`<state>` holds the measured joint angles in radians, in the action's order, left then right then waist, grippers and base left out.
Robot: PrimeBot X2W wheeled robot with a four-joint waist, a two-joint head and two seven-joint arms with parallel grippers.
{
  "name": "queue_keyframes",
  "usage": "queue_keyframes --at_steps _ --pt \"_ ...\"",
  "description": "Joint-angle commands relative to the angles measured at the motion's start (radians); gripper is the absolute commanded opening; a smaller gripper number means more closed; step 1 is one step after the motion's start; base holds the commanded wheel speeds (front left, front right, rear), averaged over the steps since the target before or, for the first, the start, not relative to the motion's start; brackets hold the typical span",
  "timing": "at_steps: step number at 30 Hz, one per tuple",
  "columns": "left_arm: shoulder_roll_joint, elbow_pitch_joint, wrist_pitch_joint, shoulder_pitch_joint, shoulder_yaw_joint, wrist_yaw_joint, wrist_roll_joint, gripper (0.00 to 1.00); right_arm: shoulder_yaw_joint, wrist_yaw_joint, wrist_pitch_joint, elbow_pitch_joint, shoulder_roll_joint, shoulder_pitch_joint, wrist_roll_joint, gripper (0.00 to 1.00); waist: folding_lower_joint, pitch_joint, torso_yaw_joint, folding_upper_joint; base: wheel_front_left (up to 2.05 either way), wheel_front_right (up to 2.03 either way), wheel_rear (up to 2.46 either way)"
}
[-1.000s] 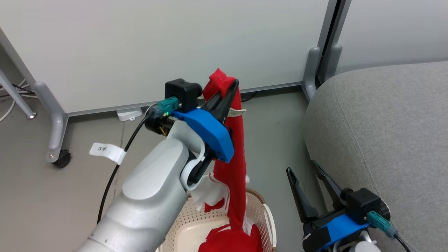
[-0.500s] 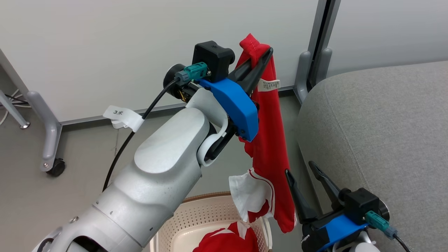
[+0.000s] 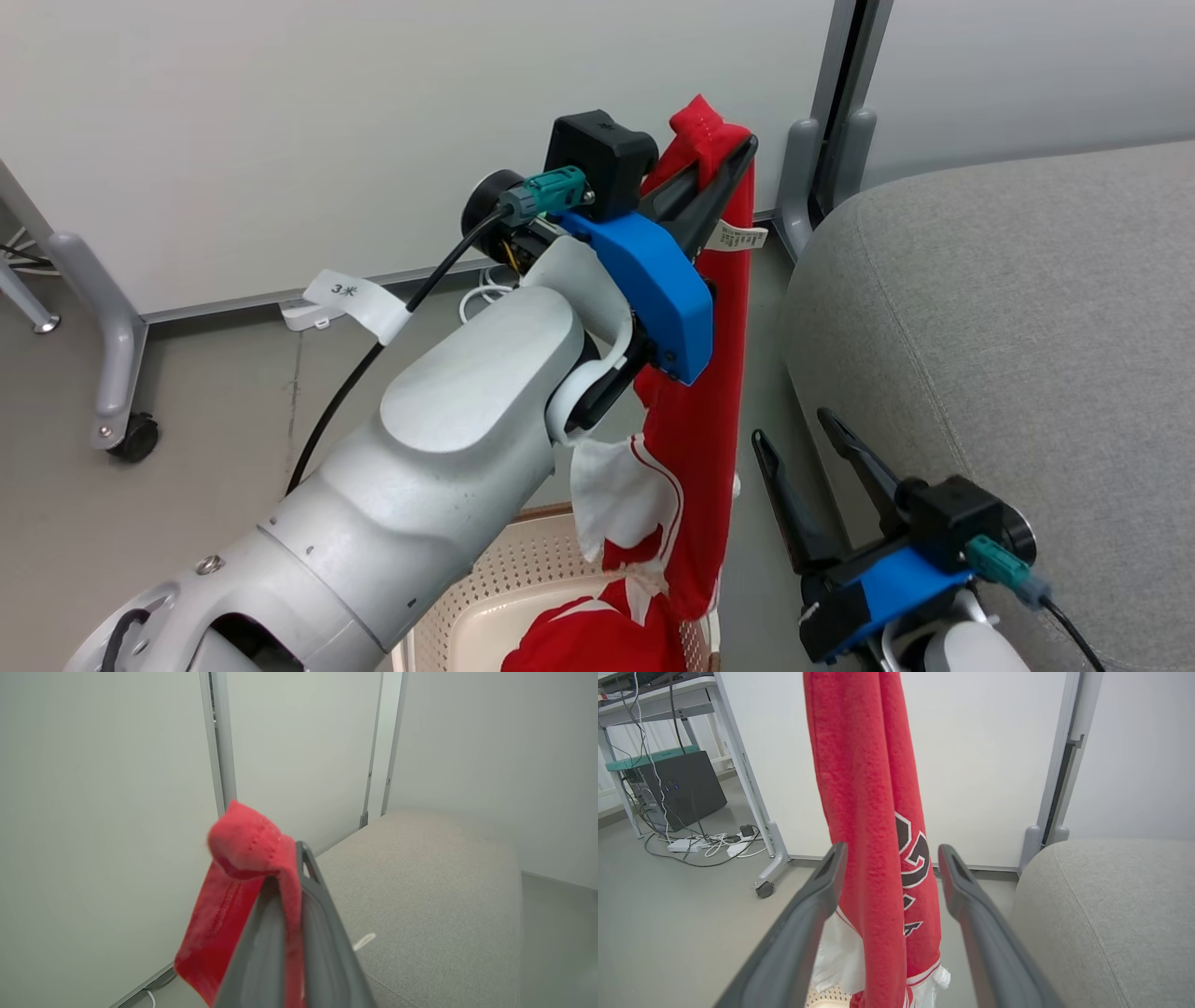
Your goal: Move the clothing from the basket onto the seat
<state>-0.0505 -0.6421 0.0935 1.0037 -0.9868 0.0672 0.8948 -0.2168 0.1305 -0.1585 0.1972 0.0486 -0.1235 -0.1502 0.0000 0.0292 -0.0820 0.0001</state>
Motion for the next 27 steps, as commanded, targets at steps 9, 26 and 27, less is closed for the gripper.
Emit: queue_keyframes --at_steps 9,26,27 --pt "0.0 0.011 0.027 0.044 -0.07 -0.014 0.05 0.0 -0.02 0.0 0.062 0.07 0.003 -0.138 -0.01 1.0 0.0 0.025 0.009 -0.0001 0.0 0.0 0.0" --pt "0.0 0.042 0.064 0.075 -0.182 -0.031 0.158 0.0 -0.147 0.0 0.117 0.36 0.003 -0.333 -0.114 1.0 0.0 0.013 0.019 -0.0001 0.0 0.0 0.0" --pt "0.0 0.044 0.067 0.075 -0.188 -0.033 0.164 0.0 -0.157 0.0 0.116 0.376 0.003 -0.342 -0.123 1.0 0.0 0.011 0.019 -0.0001 0.0 0.0 0.0"
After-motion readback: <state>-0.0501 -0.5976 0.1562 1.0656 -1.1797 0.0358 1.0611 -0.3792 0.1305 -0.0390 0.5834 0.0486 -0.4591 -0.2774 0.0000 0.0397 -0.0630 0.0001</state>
